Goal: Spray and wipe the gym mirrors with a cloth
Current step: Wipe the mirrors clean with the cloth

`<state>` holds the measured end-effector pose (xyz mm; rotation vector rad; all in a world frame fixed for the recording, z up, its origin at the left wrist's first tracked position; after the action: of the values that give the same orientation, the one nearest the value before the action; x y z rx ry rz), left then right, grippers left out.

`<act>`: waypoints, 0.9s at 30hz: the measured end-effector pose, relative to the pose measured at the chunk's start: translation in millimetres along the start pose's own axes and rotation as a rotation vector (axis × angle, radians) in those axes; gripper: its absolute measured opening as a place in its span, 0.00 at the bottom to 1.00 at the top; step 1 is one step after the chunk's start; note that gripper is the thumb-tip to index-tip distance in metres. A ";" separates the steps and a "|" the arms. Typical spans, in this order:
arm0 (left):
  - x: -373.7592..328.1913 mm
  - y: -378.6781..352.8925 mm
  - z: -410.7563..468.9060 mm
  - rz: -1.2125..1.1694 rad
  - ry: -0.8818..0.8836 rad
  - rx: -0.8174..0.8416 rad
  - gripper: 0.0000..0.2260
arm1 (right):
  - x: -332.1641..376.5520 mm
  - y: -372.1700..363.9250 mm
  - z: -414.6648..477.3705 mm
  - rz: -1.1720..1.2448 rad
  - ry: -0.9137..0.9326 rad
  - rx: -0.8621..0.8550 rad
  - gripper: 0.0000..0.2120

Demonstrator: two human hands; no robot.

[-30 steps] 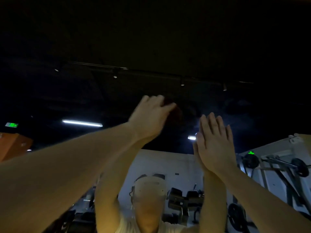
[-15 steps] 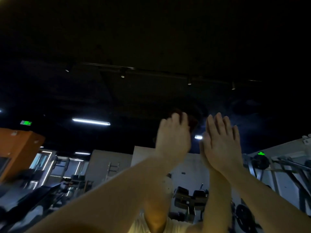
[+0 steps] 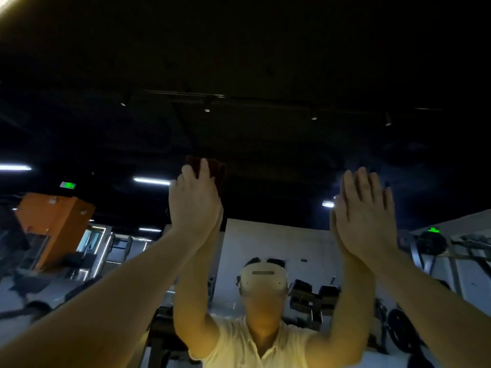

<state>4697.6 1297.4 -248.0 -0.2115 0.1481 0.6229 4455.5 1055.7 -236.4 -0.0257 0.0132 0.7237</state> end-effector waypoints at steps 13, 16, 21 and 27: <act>-185.2 -5.2 -124.9 -0.043 -0.392 0.149 0.34 | -36.3 38.1 -148.8 0.087 0.058 0.006 0.30; -203.8 0.9 -150.3 -0.049 -0.530 0.142 0.35 | -34.7 31.0 -171.5 0.077 0.063 0.041 0.29; -147.0 3.8 -168.7 0.045 -0.651 0.153 0.39 | -23.1 8.9 -182.2 0.035 -0.006 0.138 0.30; -26.3 23.1 -163.9 0.079 -0.365 0.138 0.34 | -20.5 13.1 -180.7 0.039 0.011 0.099 0.32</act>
<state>4650.7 1261.5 -404.9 0.0430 -0.1529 0.7169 4430.9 1046.9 -416.8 0.0651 0.0597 0.7607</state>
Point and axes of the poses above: each hand's wrist, its own z-axis towards the middle knuckle, its own y-axis out of the back of the hand, x = y × z, the point moved 6 cm from there along z, towards the middle knuckle, and after that the axes turned 3 degrees about -x, right-handed, at the moved point
